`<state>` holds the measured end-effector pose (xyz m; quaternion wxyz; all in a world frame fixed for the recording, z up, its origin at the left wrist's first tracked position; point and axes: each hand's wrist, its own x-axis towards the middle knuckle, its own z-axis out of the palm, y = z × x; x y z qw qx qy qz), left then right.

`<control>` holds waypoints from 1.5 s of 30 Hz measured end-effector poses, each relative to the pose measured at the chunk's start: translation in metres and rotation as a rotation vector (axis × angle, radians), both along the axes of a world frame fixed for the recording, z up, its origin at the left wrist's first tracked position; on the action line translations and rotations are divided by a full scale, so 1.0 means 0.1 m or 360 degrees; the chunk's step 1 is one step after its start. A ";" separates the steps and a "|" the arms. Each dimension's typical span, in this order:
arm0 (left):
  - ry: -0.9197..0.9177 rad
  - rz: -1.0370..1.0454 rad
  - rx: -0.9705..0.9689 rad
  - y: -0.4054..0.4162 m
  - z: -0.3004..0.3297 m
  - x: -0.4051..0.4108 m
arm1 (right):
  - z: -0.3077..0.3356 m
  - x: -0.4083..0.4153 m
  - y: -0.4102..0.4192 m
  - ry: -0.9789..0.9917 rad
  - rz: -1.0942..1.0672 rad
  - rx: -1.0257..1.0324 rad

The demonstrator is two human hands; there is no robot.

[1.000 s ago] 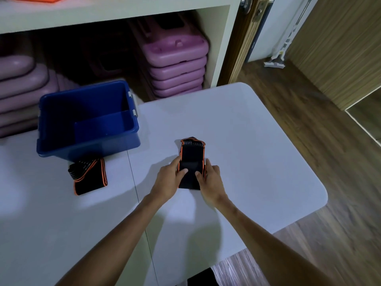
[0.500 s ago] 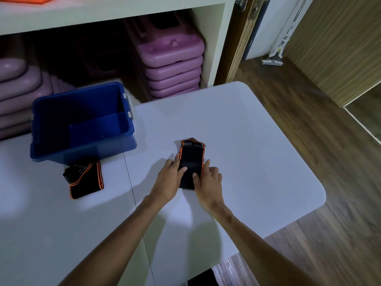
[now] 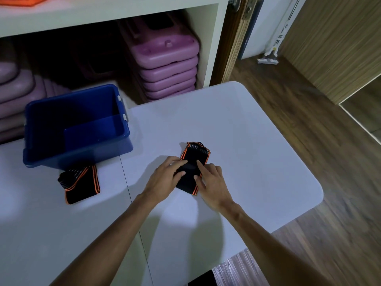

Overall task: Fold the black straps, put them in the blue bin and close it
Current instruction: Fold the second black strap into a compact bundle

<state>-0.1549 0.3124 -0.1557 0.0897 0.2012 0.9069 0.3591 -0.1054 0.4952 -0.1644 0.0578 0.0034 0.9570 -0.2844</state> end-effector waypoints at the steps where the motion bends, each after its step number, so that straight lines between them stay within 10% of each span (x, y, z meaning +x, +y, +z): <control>1: 0.0013 -0.0135 -0.0084 -0.04 -0.01 -0.01 | 0.01 -0.01 0.00 0.0003 0.0003 0.0009; 8: 0.0249 -0.0659 -0.0719 -0.23 0.11 -0.06 | 0.07 0.20 -0.11 0.0255 0.0206 0.0221; 13: 0.0285 -0.0643 -0.0529 -0.20 0.21 -0.09 | 0.05 0.30 -0.02 0.0268 0.0295 0.0247; 31: -0.0944 0.0475 0.0413 0.04 0.23 -0.25 | 0.37 -0.29 0.12 -0.0472 -0.0360 -0.1094; 45: 0.0576 0.0526 0.0042 -0.74 1.10 -0.09 | 1.03 -0.83 -0.75 0.0504 0.0543 -0.0529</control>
